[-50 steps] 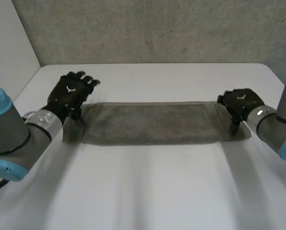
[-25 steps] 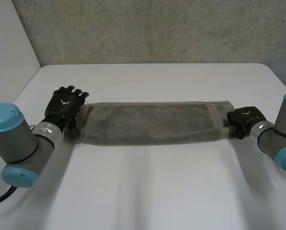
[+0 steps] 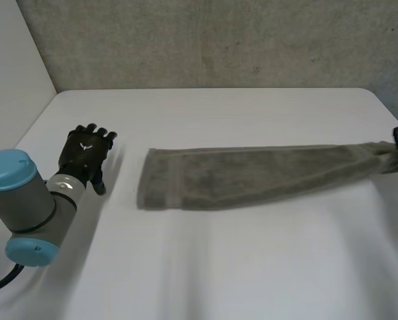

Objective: Fold the towel.

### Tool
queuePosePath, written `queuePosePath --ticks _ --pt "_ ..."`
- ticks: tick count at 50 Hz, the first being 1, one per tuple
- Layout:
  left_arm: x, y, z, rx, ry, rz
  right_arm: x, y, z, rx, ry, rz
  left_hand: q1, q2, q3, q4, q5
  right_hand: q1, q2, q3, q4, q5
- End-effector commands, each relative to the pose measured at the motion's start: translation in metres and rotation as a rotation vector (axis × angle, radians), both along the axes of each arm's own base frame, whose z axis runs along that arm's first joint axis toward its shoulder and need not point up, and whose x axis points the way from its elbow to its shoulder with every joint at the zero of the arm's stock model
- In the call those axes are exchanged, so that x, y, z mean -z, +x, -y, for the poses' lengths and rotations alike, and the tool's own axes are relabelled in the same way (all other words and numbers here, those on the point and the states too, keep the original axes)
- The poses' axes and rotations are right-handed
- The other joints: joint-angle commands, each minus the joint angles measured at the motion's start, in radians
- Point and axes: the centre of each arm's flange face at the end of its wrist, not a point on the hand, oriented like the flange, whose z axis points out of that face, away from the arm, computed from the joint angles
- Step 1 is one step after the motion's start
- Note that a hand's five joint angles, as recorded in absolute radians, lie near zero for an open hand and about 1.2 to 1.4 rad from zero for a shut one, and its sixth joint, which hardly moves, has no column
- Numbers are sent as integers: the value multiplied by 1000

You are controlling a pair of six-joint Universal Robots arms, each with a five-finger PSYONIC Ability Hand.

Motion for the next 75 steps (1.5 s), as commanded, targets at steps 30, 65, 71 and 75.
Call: queuePosePath --ticks 30,65,71,75 --pt "-79 -31 -21 69 -178 -138 13 350 -199 -918 -85 -96 -81 -81 -66 -82 -215 -1149 -1139 -1139 -1168 -1160" --pt "-65 -60 -46 161 -143 -133 45 180 -121 -400 151 62 -81 -81 -66 -82 -215 73 83 82 54 62" --pt "-69 -60 -48 163 -148 -136 22 173 -119 -425 116 -56 -81 -81 -66 -82 -215 73 83 82 54 62" --pt "-72 -61 -48 166 -152 -140 9 169 -112 -445 77 -156 -81 -81 -66 -82 -215 73 83 82 54 62"
